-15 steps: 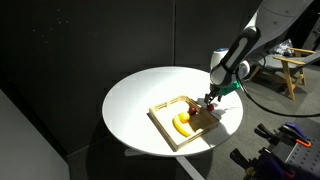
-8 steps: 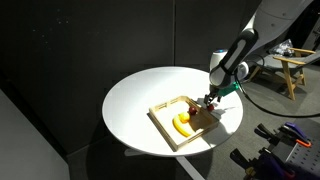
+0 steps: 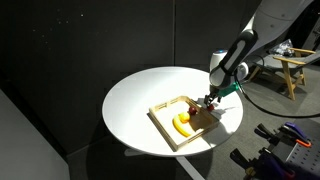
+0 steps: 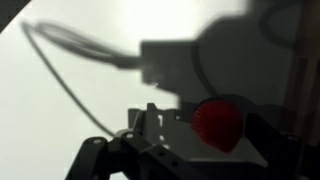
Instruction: Put the strawberry in the box.
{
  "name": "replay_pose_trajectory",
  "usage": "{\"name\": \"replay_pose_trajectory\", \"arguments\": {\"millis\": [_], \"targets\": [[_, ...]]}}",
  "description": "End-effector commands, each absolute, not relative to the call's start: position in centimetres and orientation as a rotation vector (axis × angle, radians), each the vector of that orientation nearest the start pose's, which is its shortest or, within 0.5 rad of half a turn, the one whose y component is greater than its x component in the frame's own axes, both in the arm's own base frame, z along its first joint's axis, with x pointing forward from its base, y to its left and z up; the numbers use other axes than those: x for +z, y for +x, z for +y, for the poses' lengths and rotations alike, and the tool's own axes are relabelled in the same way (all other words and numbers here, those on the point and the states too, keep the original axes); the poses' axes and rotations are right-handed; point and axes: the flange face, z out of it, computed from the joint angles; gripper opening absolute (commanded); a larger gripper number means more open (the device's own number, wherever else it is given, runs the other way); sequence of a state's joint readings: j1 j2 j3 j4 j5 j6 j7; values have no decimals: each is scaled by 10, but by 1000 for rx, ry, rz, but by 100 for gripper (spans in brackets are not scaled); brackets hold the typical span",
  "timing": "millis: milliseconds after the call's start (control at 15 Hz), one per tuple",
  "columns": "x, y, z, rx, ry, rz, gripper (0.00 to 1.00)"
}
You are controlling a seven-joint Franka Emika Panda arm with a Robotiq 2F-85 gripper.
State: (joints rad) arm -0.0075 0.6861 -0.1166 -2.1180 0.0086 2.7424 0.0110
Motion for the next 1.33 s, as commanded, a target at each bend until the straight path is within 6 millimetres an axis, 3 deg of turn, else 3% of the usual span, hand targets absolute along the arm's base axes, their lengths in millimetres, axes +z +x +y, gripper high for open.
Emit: {"name": "replay_pose_trajectory", "arguments": {"millis": [0, 400, 867, 1267], "targets": [[81, 552, -76, 89, -3217, 203, 74], [83, 552, -78, 90, -3225, 206, 25], [112, 550, -87, 91, -3273, 142, 23], [154, 549, -79, 102, -3276, 88, 23]]}}
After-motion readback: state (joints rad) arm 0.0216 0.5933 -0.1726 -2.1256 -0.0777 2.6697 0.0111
